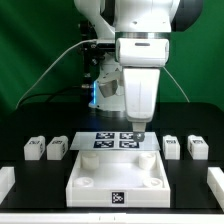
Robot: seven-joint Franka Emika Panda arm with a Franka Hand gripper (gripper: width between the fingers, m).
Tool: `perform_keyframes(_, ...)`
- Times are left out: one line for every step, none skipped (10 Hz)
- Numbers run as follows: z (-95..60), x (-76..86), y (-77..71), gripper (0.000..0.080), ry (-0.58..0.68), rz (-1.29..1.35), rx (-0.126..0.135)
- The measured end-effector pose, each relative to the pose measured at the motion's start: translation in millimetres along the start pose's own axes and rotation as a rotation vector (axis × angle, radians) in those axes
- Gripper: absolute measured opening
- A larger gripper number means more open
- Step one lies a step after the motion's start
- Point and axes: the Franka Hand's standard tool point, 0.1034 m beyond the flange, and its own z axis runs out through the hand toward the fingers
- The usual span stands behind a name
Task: Assemble one leg
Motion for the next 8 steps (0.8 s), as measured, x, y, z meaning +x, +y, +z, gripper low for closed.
perform_keyframes(0.2, -0.8, -0.1, 0.0649, 0.0, 0.009, 0.0)
perform_keyframes(0.3, -0.9, -0.2, 0.0649, 0.0, 0.009, 0.001)
perform_keyframes(3.9, -2.7, -1.8, 0.0649, 0.003, 0.001, -0.012)
perform_keyframes(17.0, -9.0, -16.4, 0.0649, 0.008, 0.003, -0.016)
perform_keyframes(27.4, -18.4, -33.4, 0.0649, 0.01, -0.013, -0.017)
perform_keyframes(36.9, -30.2, -50.1, 0.0649, 0.012, -0.015, -0.015)
perform_keyframes(45.9, -35.9, -64.8, 0.0649, 0.011, -0.003, 0.011)
perform_keyframes(56.4, -35.5, -72.3, 0.0649, 0.014, 0.006, 0.028)
